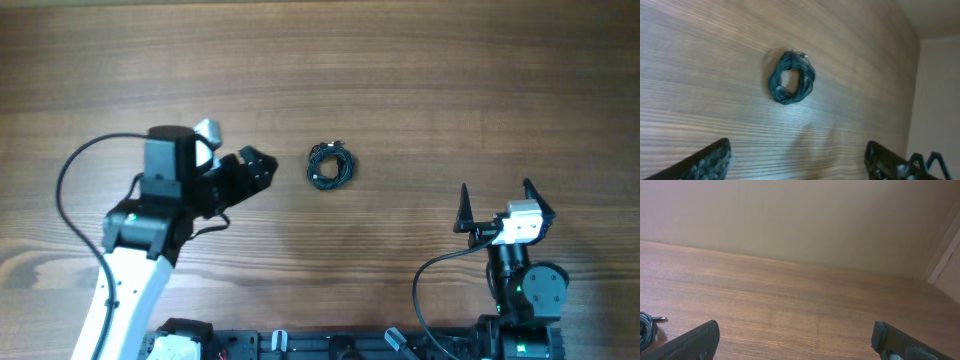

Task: Untangle cables
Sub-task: 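Move the left gripper forward toward the black cable coil, then close the left gripper on the black cable coil and lift it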

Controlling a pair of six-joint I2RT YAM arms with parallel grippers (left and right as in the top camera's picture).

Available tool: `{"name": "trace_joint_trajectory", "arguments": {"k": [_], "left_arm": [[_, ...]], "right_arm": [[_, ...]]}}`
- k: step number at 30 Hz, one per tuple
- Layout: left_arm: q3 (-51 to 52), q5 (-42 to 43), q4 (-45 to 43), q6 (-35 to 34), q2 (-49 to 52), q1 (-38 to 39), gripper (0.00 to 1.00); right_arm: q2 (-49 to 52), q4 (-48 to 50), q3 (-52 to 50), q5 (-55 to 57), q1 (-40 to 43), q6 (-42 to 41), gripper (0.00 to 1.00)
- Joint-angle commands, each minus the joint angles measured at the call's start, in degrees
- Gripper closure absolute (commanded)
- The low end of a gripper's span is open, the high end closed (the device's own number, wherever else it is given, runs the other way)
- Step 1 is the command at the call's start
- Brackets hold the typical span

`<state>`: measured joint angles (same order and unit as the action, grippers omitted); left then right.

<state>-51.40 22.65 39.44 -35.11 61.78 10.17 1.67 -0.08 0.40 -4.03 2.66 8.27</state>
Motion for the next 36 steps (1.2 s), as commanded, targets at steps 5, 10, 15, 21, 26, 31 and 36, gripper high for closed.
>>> {"name": "trace_joint_trajectory", "arguments": {"k": [5,10,15,21,26,31,36], "left_arm": [[-3.58,-17.46,-10.69,8.46,11.04,12.22,0.06],[-3.58,-24.50,-19.34,11.52,22.05,14.99,0.29],[-3.58,-24.46,-29.57,15.21,33.51,16.55,0.30],[-3.58,-24.41,-33.42,15.17,42.66,18.34,0.38],[-3.58,-24.46,-33.11,15.17,44.28,18.95,0.82],[-3.58,-30.16,-28.06,12.68,44.17,18.84,0.96],[-3.61,-36.22,-17.94,2.36,39.76,18.80,0.96]], "right_arm": [[0.07,0.22,-0.11,0.13,-0.24,0.74,0.00],[0.07,0.22,-0.11,0.13,-0.24,0.72,0.00],[0.07,0.22,-0.11,0.13,-0.24,0.76,0.00],[0.07,0.22,-0.11,0.13,-0.24,0.74,0.00],[0.07,0.22,-0.11,0.13,-0.24,0.74,0.00],[0.07,0.22,-0.11,0.13,-0.24,0.74,0.00],[0.07,0.22,-0.11,0.13,-0.24,0.74,0.00]]}}
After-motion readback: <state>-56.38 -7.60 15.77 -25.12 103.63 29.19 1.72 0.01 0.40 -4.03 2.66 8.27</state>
